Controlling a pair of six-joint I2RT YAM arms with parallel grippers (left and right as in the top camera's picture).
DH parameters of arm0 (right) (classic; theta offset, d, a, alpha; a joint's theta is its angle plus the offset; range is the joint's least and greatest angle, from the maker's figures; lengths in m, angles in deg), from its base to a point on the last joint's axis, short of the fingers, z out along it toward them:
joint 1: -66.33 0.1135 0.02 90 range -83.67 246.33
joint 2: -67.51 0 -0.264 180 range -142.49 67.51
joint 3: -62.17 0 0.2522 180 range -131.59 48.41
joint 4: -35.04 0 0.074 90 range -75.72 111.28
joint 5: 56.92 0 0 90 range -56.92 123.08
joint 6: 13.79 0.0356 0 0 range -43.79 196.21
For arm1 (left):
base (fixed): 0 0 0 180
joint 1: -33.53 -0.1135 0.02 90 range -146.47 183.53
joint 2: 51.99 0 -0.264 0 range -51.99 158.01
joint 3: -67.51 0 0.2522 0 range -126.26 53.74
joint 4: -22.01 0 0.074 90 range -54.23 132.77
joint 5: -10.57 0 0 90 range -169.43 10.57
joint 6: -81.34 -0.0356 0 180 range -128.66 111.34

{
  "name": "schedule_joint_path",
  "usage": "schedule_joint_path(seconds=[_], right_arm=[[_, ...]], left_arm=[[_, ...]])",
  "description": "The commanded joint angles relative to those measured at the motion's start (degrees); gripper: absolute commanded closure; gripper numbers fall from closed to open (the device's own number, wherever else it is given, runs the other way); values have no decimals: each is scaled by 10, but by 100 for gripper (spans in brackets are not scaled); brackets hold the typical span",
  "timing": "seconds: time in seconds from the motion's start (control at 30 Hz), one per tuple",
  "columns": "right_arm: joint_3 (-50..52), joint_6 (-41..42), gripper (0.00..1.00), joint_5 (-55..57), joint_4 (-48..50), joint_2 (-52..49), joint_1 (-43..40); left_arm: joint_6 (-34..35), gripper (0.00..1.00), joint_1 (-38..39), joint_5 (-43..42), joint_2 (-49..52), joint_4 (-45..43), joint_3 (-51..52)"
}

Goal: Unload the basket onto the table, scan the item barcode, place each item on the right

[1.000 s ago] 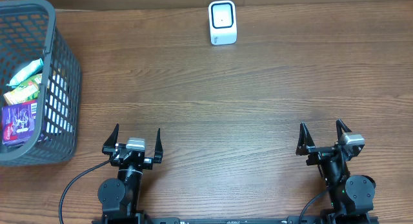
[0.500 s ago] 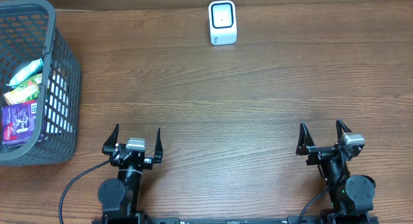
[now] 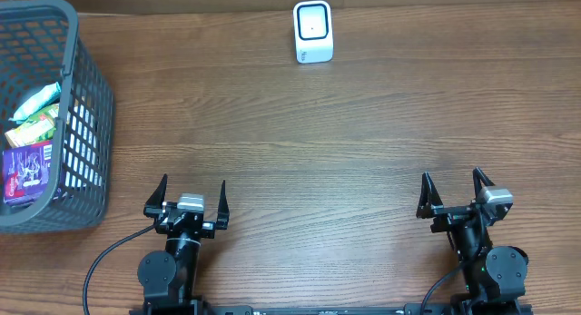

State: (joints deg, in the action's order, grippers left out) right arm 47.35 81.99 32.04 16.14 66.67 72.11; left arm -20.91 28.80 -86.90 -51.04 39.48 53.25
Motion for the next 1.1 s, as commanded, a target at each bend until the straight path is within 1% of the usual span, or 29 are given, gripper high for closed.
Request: schedule_joint_path(seconds=[0.0, 0.27, 0.3, 0.37, 0.43, 0.53, 0.6, 0.67, 0.8, 0.93, 1.07], right_arm=[[6, 2, 0, 3, 4, 7, 5], [6, 2, 0, 3, 4, 7, 5], [6, 1, 0, 4, 4, 7, 5], [6, 2, 0, -2, 6, 7, 5], [6, 2, 0, -17, 11, 7, 5], [3, 2, 0, -29, 43, 7, 5], [-10, 2, 0, -29, 47, 7, 5], [-35, 2, 0, -32, 41, 7, 5], [-78, 2, 0, -68, 12, 6, 5], [-122, 1, 0, -76, 6, -6, 5], [-169, -12, 0, -77, -2, -43, 5]], left_arm=[[-8, 0, -1, 4, -6, 1, 2], [-8, 0, -1, 2, -6, 1, 2], [0, 0, -1, 1, -6, 2, 2], [37, 0, -1, 1, -6, 1, 2], [94, 0, -1, -1, -6, -5, 2], [138, 0, -1, -2, -6, -37, 0], [146, 0, -1, -3, -6, -37, -11], [146, 1, -1, -16, -5, -7, -44], [146, 0, -1, -16, 22, 47, -113], [146, 0, -1, -16, 83, 82, -197], [165, 0, -1, -16, 163, 104, -289]])
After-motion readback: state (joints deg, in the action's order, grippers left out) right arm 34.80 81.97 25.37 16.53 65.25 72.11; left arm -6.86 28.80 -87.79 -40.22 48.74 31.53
